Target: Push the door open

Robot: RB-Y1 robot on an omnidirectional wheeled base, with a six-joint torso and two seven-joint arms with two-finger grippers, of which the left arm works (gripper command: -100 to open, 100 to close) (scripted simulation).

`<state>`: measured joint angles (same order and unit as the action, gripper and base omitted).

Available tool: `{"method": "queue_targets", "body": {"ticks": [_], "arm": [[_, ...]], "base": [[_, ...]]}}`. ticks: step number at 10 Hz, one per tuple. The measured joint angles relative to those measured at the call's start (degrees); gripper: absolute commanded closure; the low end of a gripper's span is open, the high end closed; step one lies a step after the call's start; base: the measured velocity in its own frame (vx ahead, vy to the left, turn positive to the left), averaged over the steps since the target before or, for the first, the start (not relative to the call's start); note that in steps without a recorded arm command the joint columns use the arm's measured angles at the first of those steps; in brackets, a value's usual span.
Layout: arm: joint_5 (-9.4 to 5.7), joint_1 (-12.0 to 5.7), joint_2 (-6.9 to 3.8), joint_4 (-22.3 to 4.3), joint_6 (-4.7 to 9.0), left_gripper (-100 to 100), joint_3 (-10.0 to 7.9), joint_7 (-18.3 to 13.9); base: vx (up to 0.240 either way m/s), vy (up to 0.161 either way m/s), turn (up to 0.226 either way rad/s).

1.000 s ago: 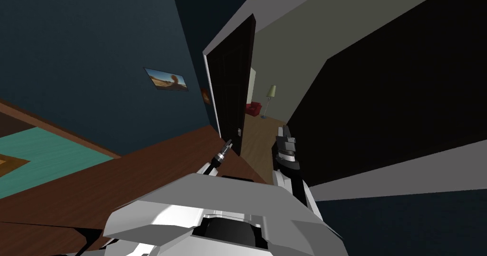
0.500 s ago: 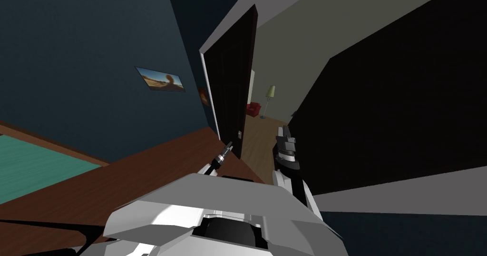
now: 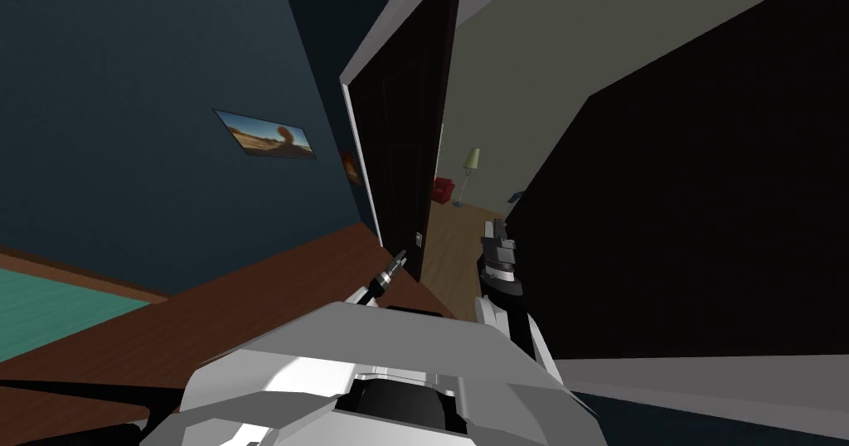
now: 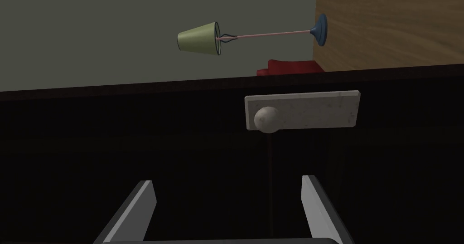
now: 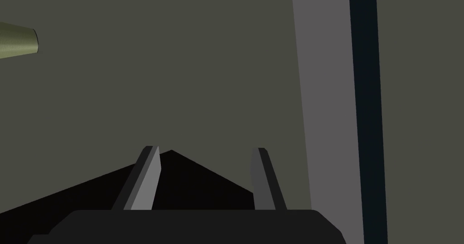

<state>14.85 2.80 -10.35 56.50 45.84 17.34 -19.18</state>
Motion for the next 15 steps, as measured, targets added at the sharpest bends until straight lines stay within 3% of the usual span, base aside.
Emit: {"method": "queue_targets", "body": {"ticks": [5, 14, 15], "arm": [[1.53, -1.71, -0.05, -5.7, 1.55, -100, 1.18, -1.7], [0.68, -2.95, 2.26, -8.2, 1.21, -100, 0.17, 0.4], [0.70, -2.89, 2.34, -8.2, 1.35, 100, 0.24, 0.5]], "base": [[0.110, 0.059, -0.029], [0.161, -0.064, -0.036], [-0.017, 0.000, -0.001]]}}
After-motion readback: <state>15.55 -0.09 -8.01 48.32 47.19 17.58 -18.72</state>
